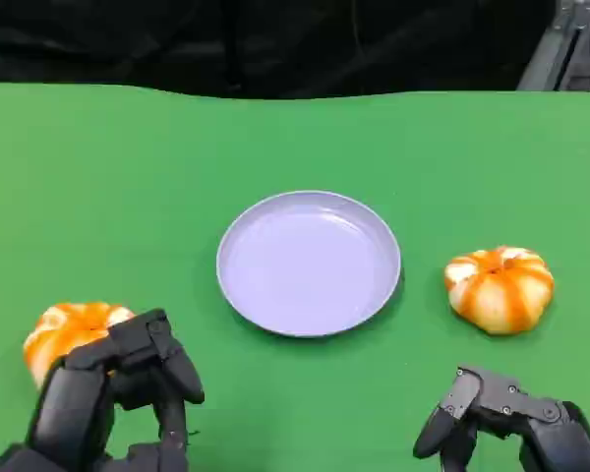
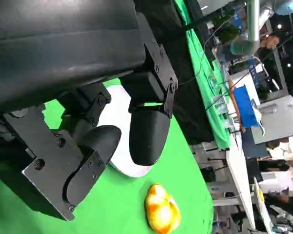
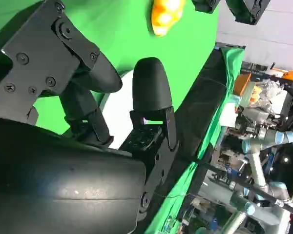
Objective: Grasp the bread from the table and place it into the plate.
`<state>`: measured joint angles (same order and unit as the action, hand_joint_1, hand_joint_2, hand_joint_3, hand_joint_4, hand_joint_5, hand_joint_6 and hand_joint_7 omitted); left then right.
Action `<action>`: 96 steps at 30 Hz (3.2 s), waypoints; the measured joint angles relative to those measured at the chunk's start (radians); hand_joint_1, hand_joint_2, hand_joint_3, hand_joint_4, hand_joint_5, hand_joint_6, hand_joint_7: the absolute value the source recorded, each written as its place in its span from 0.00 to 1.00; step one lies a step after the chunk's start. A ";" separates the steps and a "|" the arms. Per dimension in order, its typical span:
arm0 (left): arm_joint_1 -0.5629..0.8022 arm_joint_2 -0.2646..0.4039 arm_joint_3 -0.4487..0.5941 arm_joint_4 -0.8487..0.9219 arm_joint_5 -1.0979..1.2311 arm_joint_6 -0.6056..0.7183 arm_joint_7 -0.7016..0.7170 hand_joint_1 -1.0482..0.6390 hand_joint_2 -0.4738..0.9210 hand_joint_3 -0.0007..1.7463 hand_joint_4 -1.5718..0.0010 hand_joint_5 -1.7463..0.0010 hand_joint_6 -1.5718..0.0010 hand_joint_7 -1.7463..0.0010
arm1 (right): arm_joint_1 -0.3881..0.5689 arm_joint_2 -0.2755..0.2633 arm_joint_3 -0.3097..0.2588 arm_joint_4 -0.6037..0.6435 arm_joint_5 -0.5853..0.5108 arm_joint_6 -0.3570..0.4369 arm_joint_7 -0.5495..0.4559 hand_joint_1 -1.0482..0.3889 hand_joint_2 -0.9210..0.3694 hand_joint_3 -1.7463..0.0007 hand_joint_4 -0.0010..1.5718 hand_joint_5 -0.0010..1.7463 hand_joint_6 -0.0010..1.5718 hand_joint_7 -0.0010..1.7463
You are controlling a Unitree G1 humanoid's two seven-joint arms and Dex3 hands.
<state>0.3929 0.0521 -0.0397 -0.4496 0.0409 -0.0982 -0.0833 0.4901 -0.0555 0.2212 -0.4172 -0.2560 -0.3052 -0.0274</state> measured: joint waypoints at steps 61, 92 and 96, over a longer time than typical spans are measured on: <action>-0.561 0.276 -0.240 0.653 0.939 0.491 -0.086 0.30 1.00 0.03 0.99 0.83 0.88 0.93 | 0.012 0.012 0.018 -0.036 -0.005 0.030 -0.003 0.70 0.55 0.09 0.50 1.00 0.51 0.81; -0.675 0.297 -0.314 1.075 0.805 -0.112 0.929 0.53 0.47 0.84 0.33 0.00 0.47 0.00 | 0.017 0.010 0.018 -0.039 -0.005 0.034 -0.002 0.69 0.55 0.09 0.50 1.00 0.51 0.81; -0.736 0.261 -0.338 1.057 0.826 -0.132 0.955 0.52 0.46 0.88 0.33 0.00 0.46 0.00 | 0.018 0.010 0.018 -0.040 -0.005 0.034 -0.002 0.70 0.56 0.09 0.50 1.00 0.51 0.81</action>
<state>-0.3430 0.3130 -0.3778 0.6070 0.8668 -0.2304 0.8717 0.5083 -0.0454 0.2396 -0.4567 -0.2606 -0.2710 -0.0291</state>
